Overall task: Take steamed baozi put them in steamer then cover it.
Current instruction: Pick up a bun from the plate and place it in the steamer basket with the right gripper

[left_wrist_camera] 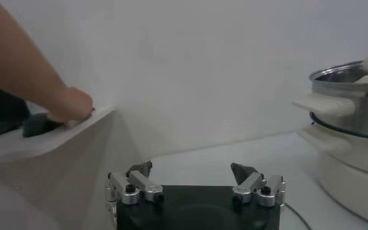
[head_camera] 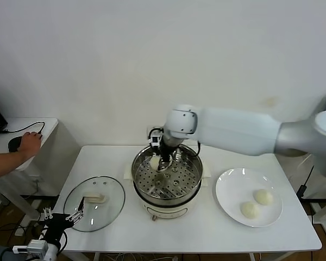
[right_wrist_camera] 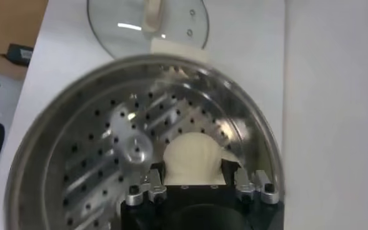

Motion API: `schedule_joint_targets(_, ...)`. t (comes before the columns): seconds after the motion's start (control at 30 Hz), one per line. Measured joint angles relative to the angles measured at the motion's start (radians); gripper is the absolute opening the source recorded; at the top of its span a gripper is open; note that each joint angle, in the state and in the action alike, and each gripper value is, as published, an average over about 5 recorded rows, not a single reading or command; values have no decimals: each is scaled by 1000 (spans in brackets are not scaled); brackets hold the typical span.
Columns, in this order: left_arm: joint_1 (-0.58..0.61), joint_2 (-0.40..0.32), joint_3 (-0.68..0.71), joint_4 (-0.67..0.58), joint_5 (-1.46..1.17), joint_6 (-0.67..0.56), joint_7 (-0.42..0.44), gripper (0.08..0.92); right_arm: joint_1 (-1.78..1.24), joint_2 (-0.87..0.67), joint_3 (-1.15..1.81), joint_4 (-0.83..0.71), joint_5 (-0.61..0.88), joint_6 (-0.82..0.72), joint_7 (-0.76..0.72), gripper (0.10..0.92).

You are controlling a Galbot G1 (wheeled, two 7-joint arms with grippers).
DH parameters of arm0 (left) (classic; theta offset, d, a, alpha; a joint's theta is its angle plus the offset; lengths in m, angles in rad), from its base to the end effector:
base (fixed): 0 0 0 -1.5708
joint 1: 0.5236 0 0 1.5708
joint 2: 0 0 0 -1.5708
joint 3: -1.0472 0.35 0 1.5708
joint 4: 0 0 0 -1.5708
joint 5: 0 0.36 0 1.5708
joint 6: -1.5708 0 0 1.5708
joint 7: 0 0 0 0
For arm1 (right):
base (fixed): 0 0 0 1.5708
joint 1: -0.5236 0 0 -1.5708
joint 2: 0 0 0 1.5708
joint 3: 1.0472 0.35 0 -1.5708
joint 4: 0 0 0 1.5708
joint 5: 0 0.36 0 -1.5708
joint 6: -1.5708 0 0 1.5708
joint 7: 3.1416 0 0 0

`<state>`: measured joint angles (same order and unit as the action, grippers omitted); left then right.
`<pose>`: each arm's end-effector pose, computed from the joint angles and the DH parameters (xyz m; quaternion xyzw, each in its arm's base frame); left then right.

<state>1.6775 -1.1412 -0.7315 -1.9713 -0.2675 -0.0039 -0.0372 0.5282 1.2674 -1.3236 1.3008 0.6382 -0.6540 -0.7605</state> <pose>0.1665 0.1495 -0.3221 0.0140 -0.9906 -0.1049 0.0869 0.5258 0.1853 -0.0923 0.5407 -0.5757 0.5161 0.3313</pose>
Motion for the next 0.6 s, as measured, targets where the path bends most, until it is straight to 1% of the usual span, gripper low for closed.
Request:
schedule_joint_targets(0.1, -1, 1, -4, 0, -1, 0, 0, 823, -21, 23, 8, -25, -4, -3, 4, 569)
schedule_joint_targets(0.17, -2, 1, -7, -1, 0, 0, 1, 823, -34, 35, 14, -37, -6, -5, 8, 590)
schedule_joint_targets(0.43, -3, -2, -17, -9, 2, 3, 3, 823, -55, 46, 27, -45, -13, -15, 10, 791)
schedule_joint_targets(0.53, 1, -1, -23, -9, 1, 3, 3, 823, -49, 35, 30, -32, -18, -16, 1, 818)
schedule_joint_targets(0.6, 3, -1, -25, -7, 0, 3, 3, 823, -38, 20, 30, -16, -23, -15, -11, 821)
